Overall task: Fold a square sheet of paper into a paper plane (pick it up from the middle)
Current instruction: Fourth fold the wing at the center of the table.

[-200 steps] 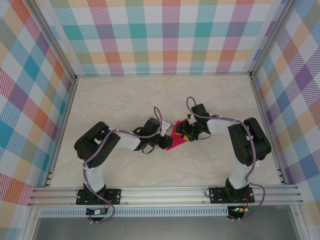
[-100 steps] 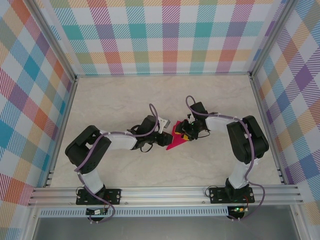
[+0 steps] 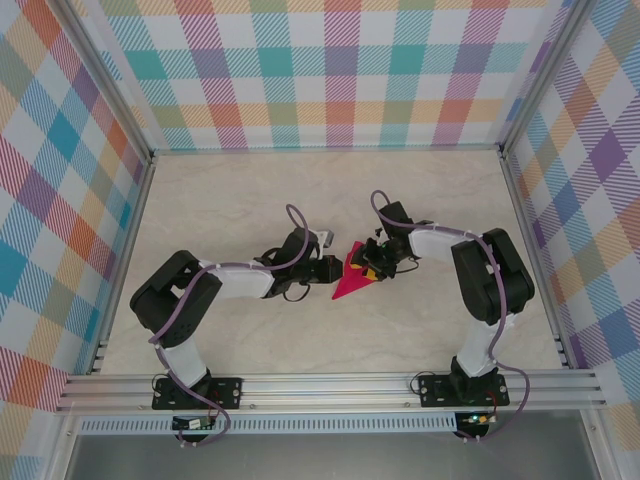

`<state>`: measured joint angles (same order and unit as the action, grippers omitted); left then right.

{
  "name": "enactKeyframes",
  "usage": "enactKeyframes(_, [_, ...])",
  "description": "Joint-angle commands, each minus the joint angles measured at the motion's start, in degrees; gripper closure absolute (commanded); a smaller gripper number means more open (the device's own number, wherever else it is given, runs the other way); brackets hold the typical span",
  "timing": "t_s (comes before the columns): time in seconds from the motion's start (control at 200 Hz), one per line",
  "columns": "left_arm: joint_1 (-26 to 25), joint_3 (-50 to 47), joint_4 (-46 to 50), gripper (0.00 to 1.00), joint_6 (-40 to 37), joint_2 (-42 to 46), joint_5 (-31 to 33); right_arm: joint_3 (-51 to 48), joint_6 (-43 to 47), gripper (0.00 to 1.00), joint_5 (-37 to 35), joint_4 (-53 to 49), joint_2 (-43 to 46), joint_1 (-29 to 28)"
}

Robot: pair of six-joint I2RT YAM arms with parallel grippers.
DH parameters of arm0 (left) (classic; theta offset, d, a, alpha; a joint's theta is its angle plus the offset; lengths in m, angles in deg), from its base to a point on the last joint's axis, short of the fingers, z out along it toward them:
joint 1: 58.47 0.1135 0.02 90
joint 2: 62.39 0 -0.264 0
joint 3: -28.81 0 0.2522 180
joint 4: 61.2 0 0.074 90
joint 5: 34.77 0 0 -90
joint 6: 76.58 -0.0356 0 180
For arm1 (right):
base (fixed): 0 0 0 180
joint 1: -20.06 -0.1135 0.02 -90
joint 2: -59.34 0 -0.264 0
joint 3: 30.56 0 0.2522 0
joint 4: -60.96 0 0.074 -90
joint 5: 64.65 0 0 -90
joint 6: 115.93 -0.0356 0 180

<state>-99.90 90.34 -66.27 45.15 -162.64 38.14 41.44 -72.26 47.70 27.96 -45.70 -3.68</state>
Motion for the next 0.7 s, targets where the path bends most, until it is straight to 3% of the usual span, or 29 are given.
enactKeyframes(0.0, [0.47, 1.53, -1.97, 0.91, 2.48, -0.25, -2.33, -2.34, -0.82, 0.57, -10.65, -8.39, -5.65, 0.24])
enactKeyframes(0.355, [0.39, 4.46, -0.74, 0.97, 3.24, -5.36, -5.85, -1.04, -1.64, 0.61, -11.96, -12.24, -7.39, 0.28])
enactKeyframes(0.695, [0.47, 6.65, 4.07, 1.00, 1.22, -7.85, -3.38, -0.24, -2.73, 0.62, -11.97, -13.80, -8.17, 0.28])
